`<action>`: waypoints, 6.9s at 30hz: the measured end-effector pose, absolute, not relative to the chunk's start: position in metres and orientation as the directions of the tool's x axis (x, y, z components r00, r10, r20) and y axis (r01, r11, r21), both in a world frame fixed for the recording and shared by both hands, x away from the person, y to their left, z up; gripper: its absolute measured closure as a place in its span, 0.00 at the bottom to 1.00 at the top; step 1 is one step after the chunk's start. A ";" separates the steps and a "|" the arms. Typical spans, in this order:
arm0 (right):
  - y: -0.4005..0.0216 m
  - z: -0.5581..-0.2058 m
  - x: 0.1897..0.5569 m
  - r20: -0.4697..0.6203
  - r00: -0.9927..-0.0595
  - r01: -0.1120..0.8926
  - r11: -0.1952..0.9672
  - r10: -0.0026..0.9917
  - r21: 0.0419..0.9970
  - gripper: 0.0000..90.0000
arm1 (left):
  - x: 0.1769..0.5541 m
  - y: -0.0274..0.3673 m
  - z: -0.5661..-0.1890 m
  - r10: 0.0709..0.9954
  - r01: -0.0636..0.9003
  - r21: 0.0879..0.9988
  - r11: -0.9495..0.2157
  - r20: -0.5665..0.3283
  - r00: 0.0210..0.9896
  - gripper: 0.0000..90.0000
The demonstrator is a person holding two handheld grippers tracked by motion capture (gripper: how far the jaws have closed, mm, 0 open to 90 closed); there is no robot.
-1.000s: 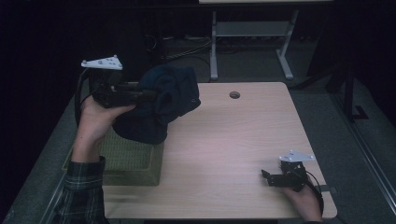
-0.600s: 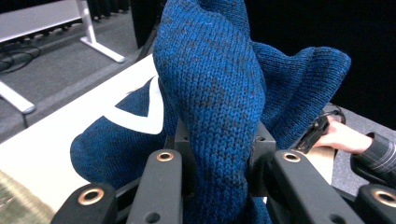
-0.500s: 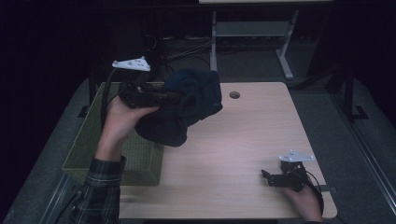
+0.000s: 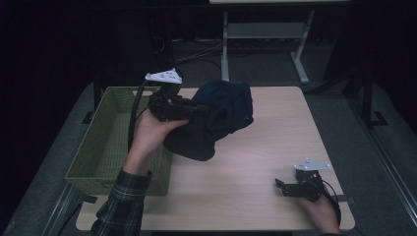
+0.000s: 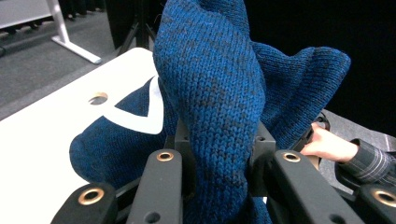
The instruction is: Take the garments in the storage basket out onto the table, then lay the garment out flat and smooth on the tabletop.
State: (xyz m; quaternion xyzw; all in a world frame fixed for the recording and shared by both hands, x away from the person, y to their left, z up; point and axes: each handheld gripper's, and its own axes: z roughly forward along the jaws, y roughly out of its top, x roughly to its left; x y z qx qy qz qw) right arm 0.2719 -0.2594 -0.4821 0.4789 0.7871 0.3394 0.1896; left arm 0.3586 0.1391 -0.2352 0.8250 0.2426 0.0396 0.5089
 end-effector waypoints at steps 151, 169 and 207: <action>-0.233 -0.436 0.252 0.176 -0.651 0.527 0.273 0.738 0.804 0.52 | 0.300 0.085 -0.469 0.405 0.477 0.658 -0.583 -0.273 0.873 1.00; -0.223 -0.426 0.280 0.166 -0.676 0.483 0.262 0.718 0.835 0.95 | 0.301 0.085 -0.469 0.400 0.477 0.660 -0.581 -0.278 0.873 1.00; -0.200 -0.361 0.363 0.121 -0.697 0.444 0.293 0.707 0.846 0.96 | 0.302 0.084 -0.469 0.403 0.477 0.659 -0.582 -0.276 0.873 1.00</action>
